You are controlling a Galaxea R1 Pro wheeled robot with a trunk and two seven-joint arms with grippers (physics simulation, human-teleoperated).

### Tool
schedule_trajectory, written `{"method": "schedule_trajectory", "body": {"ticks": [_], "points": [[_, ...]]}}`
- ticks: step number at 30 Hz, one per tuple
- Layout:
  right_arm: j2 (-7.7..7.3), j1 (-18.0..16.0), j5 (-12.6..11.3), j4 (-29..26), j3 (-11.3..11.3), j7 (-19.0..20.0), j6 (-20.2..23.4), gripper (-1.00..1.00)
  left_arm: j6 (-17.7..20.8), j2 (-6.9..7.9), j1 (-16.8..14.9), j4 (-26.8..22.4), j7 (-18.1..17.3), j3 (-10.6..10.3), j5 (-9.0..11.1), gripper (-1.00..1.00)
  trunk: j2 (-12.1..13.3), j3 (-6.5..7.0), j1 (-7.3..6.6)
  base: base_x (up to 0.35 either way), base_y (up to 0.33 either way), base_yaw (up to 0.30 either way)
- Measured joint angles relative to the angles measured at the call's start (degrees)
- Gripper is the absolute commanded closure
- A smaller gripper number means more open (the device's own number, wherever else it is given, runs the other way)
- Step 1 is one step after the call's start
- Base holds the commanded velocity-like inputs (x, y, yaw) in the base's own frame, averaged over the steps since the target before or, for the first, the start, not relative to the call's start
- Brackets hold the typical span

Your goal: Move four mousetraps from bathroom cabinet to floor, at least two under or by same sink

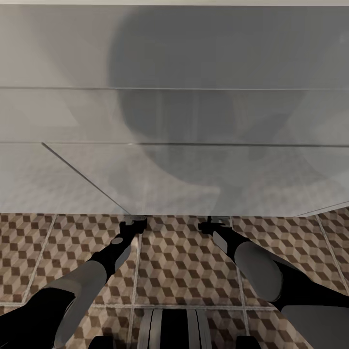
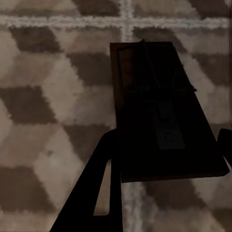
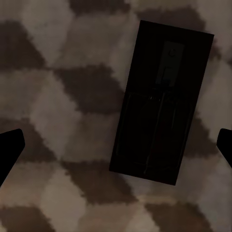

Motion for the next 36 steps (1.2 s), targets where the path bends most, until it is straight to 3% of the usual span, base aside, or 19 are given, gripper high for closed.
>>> {"method": "schedule_trajectory", "body": {"ticks": [8, 21, 36], "points": [[-0.02, 0.0, 0.0, 0.0, 0.0, 0.0, 0.0, -1.0, -1.2, 0.03, 0.0, 0.0, 0.0, -0.1, -1.6, 1.0, 0.0, 0.0, -0.02, 0.209, 0.0, 0.0], [-0.06, 0.2, 0.1, 0.0, 0.1, 0.0, 0.0, -1.0, -2.8, 0.23, 0.0, 0.3, 0.0, 0.1, -1.5, 1.0, 0.0, -0.01, 0.0, 0.033, 0.0, 0.0], [-0.02, 0.2, -0.1, 0.0, -0.2, 0.0, -0.1, -1.0, -3.5, 0.79, 0.0, 6.5, 0.1, 0.4, -1.2, 1.0, 0.0, -0.01, 0.01, 0.001, 0.0, 0.0]]}}
